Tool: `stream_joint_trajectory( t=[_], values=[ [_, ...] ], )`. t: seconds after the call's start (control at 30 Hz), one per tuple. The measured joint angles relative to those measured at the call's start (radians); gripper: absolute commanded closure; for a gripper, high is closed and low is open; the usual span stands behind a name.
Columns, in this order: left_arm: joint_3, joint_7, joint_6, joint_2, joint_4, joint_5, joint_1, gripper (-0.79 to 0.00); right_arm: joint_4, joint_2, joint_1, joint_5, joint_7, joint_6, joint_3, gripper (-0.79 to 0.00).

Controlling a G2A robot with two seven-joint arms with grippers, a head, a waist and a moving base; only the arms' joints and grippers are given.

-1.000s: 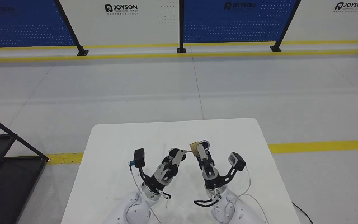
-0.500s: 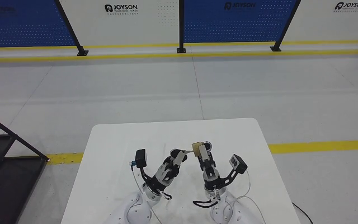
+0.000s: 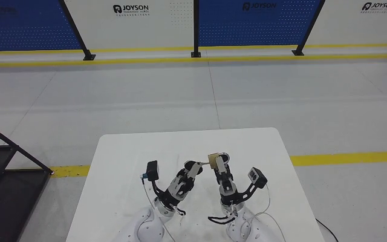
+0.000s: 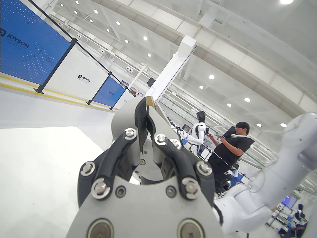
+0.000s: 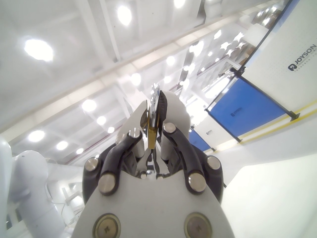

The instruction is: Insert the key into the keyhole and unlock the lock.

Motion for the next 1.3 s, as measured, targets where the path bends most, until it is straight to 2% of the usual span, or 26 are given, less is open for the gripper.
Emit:
stream_joint_trajectory(
  t=[0.2,0.33,0.6,0.73,0.93,1.07,1.3],
  values=[
    [-0.004,0.027,-0.020,-0.002,0.000,-0.022,0.005,0.000,-0.010,-0.010,-0.012,0.032,-0.031,-0.005,0.022,0.000],
    [-0.006,0.018,-0.020,-0.003,0.003,-0.005,0.003,0.000,0.001,-0.011,-0.010,0.024,0.008,-0.014,0.030,0.000],
    [-0.006,0.017,-0.019,-0.002,0.003,-0.004,0.003,0.000,0.000,-0.011,-0.010,0.025,0.005,-0.013,0.030,0.000],
    [0.003,-0.006,0.008,-0.005,-0.007,-0.053,0.005,0.000,-0.033,-0.015,-0.023,0.059,0.021,0.016,0.036,0.000],
    [0.019,-0.035,-0.021,-0.011,0.025,-0.154,-0.017,0.000,-0.047,-0.032,-0.043,-0.015,-0.074,0.040,0.040,0.000],
    [0.028,-0.020,-0.044,-0.016,0.034,-0.149,-0.020,0.000,-0.029,-0.046,-0.035,-0.055,-0.103,0.069,0.026,0.000],
    [0.045,0.025,-0.032,-0.026,0.033,-0.095,-0.020,0.000,-0.021,-0.048,-0.031,-0.063,-0.105,0.072,0.023,0.000]
  ],
)
